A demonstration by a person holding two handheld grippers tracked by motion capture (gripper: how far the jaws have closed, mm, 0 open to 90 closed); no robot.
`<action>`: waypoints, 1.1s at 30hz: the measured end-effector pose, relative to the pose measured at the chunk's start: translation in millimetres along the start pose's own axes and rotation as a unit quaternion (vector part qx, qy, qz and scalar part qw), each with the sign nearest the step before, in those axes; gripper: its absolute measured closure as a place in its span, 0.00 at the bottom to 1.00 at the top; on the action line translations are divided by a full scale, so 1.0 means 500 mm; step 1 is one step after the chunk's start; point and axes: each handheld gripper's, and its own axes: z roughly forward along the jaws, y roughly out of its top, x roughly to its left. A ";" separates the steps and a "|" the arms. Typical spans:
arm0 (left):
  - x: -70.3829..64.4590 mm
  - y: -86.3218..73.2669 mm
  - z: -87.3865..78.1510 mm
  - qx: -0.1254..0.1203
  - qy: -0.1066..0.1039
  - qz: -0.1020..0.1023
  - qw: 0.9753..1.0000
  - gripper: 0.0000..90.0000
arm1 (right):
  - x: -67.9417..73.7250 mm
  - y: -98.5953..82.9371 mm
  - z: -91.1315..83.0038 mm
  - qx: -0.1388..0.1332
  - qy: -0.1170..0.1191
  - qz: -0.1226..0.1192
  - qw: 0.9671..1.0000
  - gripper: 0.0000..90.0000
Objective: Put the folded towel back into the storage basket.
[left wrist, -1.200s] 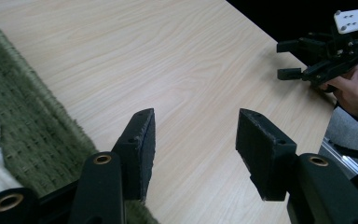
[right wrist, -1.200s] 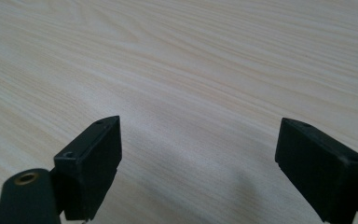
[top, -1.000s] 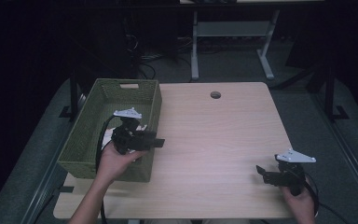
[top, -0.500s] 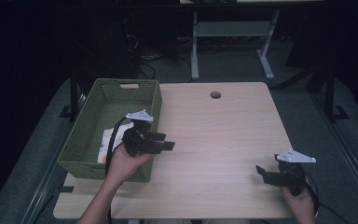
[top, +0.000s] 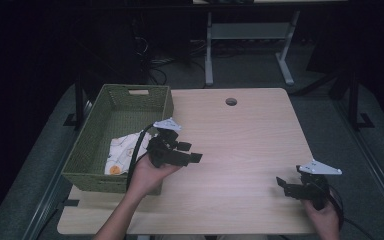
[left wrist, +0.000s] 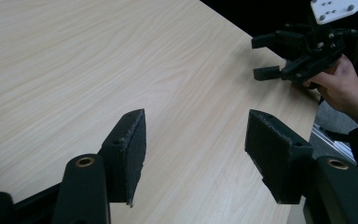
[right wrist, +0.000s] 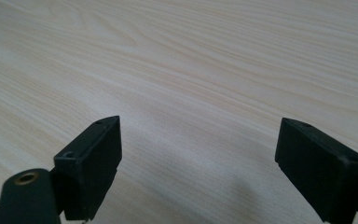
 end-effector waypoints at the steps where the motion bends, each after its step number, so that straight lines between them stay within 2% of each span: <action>1: -0.002 0.000 0.003 -0.001 -0.001 0.000 1.000 0.43 | -0.001 0.000 0.000 -0.001 0.000 0.001 1.000 0.16; 12: -0.023 0.004 0.038 0.002 -0.012 0.006 1.000 0.41 | -0.003 -0.002 -0.002 0.000 -0.001 0.003 1.000 0.16; 26: -0.040 -0.005 0.085 -0.002 -0.026 0.002 1.000 0.40 | -0.007 -0.006 -0.005 -0.003 -0.002 0.008 1.000 0.16; 33: -0.056 -0.008 0.109 -0.001 -0.029 0.011 1.000 0.40 | -0.007 -0.006 -0.006 -0.002 -0.002 0.009 1.000 0.16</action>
